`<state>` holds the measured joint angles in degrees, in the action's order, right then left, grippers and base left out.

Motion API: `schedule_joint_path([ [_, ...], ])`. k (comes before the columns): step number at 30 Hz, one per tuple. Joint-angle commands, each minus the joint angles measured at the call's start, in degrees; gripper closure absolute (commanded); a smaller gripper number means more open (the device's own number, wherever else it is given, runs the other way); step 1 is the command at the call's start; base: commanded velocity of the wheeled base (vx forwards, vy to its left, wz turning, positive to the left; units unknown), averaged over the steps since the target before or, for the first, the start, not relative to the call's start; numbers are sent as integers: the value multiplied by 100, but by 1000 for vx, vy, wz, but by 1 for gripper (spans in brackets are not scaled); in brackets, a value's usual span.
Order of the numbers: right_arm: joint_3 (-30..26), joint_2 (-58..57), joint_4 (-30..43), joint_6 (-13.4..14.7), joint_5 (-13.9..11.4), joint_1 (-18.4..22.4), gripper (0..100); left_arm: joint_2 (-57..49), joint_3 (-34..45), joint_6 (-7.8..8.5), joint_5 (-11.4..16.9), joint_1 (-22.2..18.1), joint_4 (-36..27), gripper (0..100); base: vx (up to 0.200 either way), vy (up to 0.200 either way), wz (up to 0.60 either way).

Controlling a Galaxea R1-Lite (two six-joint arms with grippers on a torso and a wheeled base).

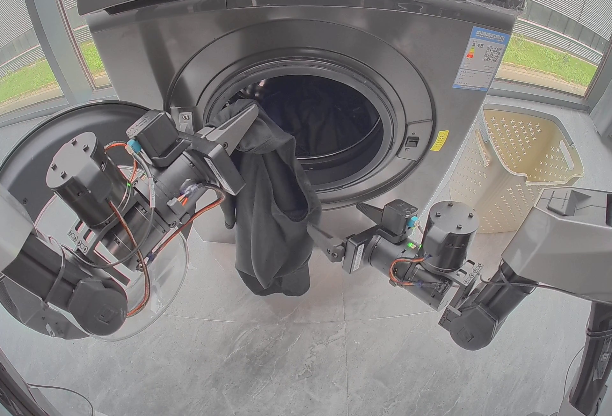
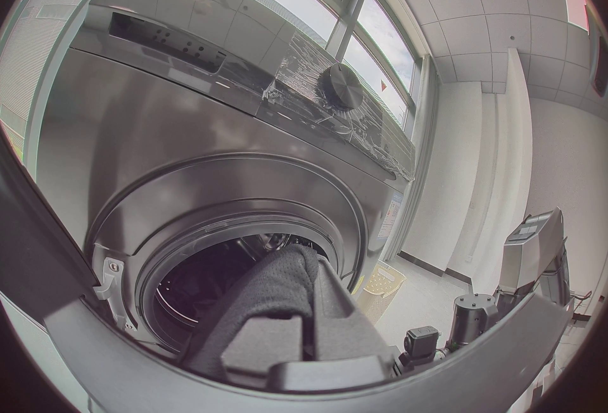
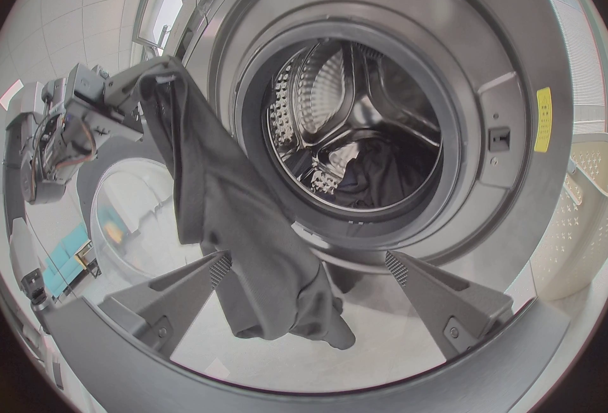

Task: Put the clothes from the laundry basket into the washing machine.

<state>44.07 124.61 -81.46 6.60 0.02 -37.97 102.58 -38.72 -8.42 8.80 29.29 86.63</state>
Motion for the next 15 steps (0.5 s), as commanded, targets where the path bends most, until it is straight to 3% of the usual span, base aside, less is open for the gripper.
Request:
schedule_joint_path([
  [1,-48,134,-10,0,-2,-105,0,-2,-4,-1,-1,-11,3,100,0,0,0],
  [15,427,538,-19,0,-55,53,0,-19,-13,-1,8,-29,3,100,0,0,0],
])
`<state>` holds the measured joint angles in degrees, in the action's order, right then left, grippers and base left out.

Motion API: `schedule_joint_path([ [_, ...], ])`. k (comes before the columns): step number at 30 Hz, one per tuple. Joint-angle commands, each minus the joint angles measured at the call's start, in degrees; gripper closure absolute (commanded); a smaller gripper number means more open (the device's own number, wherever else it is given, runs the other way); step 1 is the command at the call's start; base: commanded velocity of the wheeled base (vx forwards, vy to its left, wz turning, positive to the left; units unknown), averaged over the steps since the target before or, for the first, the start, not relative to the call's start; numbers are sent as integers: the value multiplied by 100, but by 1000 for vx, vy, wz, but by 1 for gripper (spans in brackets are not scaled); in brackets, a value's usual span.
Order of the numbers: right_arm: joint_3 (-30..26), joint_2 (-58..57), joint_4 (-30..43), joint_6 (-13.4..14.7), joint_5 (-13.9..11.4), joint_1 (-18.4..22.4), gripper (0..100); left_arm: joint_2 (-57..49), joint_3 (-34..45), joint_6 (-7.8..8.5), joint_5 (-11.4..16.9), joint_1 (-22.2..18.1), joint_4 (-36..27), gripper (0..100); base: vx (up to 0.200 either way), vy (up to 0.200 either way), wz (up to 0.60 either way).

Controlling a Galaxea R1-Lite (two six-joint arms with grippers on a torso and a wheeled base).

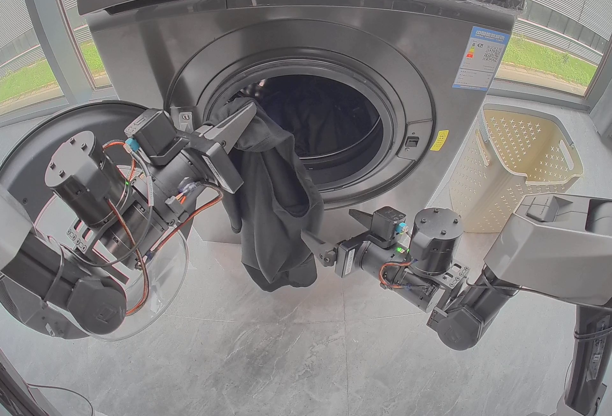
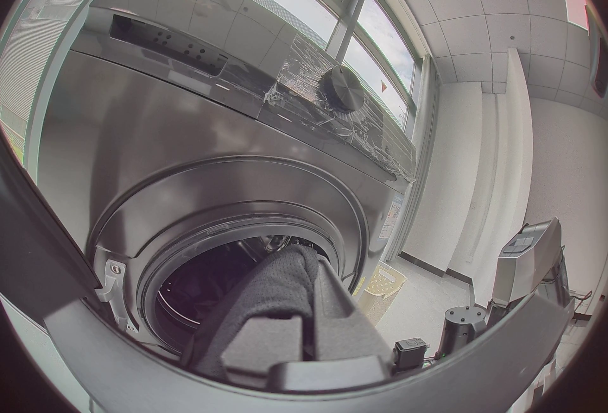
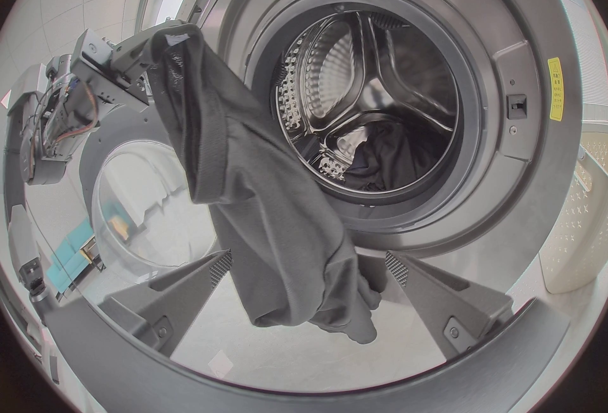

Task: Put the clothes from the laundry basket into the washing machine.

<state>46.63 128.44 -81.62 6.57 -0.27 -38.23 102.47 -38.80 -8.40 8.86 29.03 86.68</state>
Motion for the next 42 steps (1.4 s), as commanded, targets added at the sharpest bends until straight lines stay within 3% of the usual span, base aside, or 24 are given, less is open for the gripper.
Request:
schedule_joint_path([
  [1,215,164,-3,2,-26,79,0,-8,-5,-4,1,-2,-1,100,0,0,0],
  [12,874,542,-3,-7,-246,-53,0,-8,-5,-4,10,-2,7,100,0,0,0],
  [13,1006,647,-170,-7,-290,-53,100,-8,-13,-4,10,-20,7,100,0,0,0],
  [24,496,67,-425,2,-369,26,100,27,4,-13,19,-99,7,100,0,0,0],
  [30,-137,-979,-329,28,-123,114,100,-8,22,-21,63,-380,7,100,0,0,0],
  [42,-717,-2288,-355,108,-8,448,100,-263,303,-48,63,-371,16,100,0,0,0],
])
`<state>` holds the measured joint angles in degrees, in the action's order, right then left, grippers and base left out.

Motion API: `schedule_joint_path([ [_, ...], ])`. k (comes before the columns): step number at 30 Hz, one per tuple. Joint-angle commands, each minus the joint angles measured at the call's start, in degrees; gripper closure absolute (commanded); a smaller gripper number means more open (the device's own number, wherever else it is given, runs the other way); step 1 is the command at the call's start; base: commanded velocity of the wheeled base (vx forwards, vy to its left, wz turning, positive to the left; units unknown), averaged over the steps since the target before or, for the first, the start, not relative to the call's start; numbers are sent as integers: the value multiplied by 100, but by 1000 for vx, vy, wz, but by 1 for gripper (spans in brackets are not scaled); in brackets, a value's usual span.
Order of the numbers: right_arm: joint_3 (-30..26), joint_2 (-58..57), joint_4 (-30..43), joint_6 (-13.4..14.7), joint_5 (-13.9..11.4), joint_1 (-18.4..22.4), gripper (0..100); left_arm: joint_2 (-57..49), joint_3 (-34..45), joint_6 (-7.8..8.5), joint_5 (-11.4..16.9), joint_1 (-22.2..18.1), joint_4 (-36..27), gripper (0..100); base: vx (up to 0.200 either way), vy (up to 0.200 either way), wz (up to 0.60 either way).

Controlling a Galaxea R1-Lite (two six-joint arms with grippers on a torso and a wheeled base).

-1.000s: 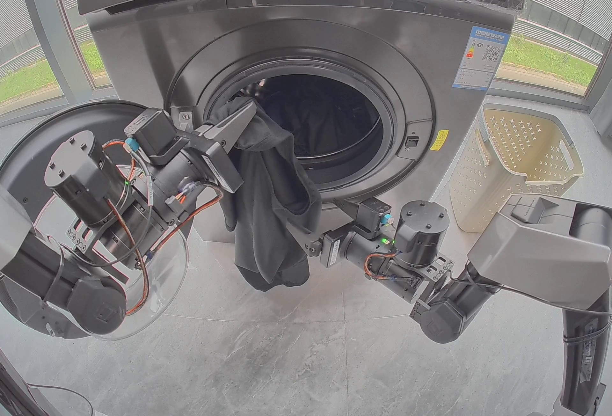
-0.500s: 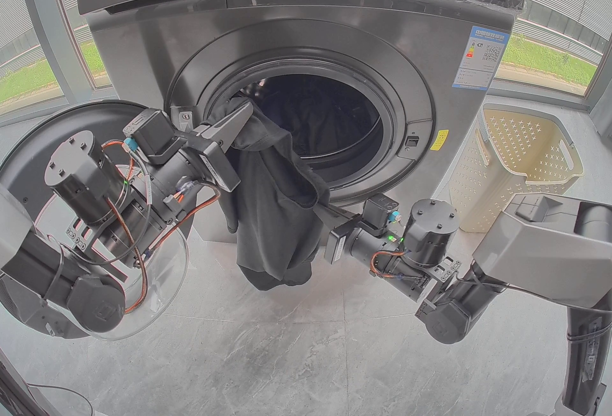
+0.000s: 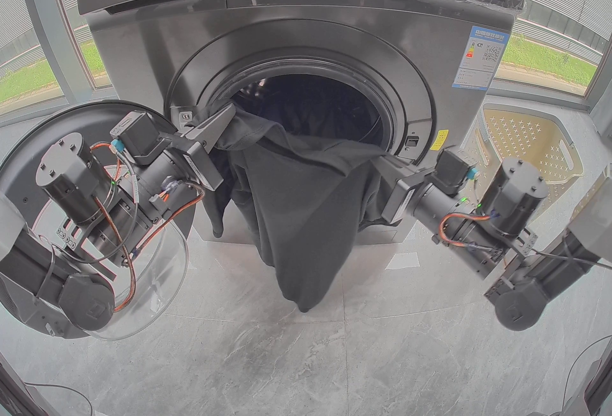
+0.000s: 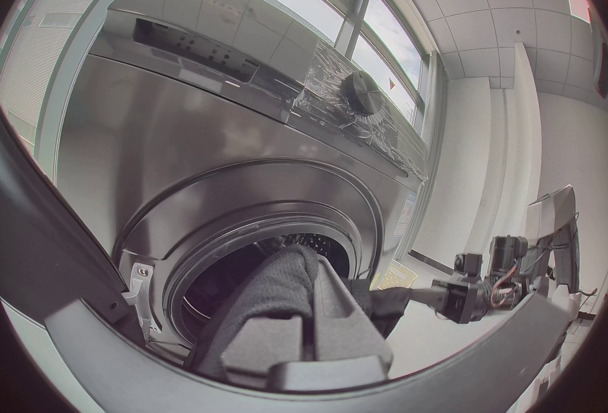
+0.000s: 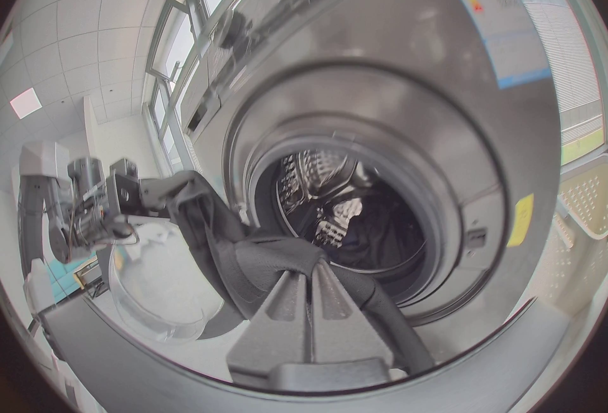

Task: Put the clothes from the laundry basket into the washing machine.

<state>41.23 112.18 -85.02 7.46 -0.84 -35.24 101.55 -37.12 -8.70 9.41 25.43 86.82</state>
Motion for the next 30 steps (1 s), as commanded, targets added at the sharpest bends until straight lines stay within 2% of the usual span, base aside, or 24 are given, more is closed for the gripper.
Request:
schedule_joint_path([
  [1,-168,-697,-15,27,49,132,100,-179,161,-35,8,-12,1,100,0,0,0],
  [12,61,-899,-24,36,93,88,100,-469,240,-52,-9,6,45,100,0,0,0],
  [14,113,-996,-15,36,163,88,100,-513,276,-52,-9,-20,54,100,0,0,0],
  [30,34,-1277,20,27,190,88,100,-707,126,-61,-62,94,19,100,0,0,0],
])
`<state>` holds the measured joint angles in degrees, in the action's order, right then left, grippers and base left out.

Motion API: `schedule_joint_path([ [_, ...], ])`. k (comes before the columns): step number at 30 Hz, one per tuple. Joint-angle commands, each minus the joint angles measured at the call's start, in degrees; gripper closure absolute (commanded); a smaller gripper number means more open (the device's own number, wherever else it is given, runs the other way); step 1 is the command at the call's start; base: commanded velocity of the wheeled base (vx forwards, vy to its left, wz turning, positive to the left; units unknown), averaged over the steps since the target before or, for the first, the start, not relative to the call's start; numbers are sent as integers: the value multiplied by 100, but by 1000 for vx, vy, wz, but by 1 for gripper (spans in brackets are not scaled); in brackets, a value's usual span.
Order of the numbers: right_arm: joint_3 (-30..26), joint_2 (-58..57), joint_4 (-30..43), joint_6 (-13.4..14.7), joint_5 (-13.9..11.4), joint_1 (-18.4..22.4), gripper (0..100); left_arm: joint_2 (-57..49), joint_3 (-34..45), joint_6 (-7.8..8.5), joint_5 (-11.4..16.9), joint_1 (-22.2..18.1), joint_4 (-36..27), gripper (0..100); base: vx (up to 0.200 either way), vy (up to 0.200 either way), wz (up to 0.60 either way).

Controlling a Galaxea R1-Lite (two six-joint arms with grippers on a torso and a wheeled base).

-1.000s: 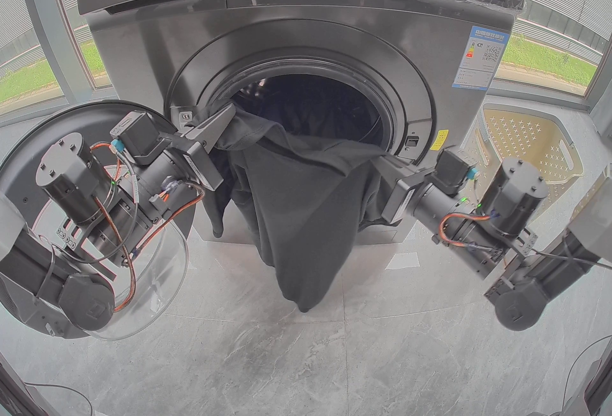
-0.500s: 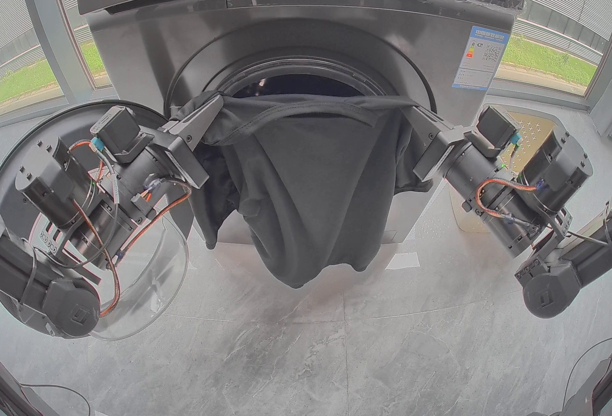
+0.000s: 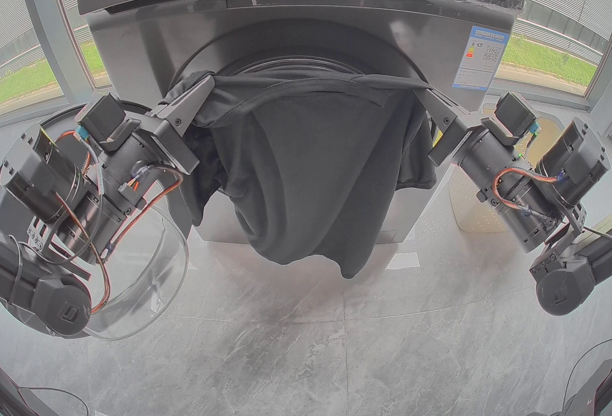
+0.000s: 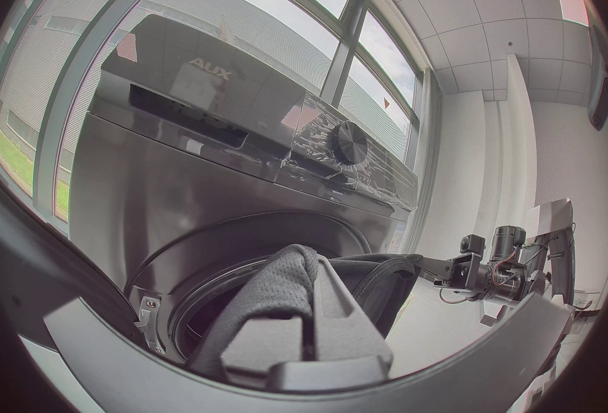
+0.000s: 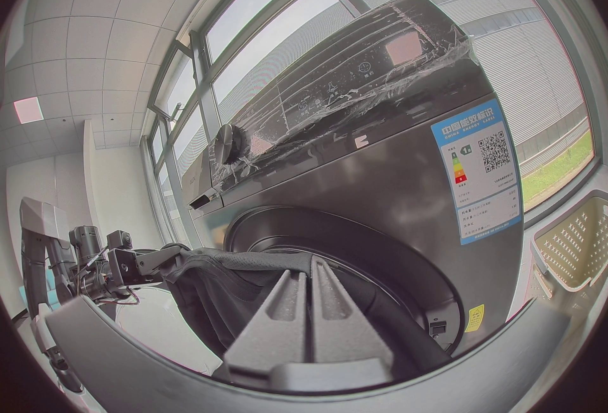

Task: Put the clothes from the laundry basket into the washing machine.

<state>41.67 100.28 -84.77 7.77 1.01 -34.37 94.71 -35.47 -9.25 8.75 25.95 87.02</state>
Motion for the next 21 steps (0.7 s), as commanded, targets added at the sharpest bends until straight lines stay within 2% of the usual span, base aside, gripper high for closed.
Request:
schedule_joint_path([
  [1,-18,-96,-4,-3,4,0,100,-23,-47,-6,-5,50,-9,100,0,0,0],
  [21,-36,-167,5,-3,-5,-9,100,-67,-153,2,4,147,-53,100,0,0,0],
])
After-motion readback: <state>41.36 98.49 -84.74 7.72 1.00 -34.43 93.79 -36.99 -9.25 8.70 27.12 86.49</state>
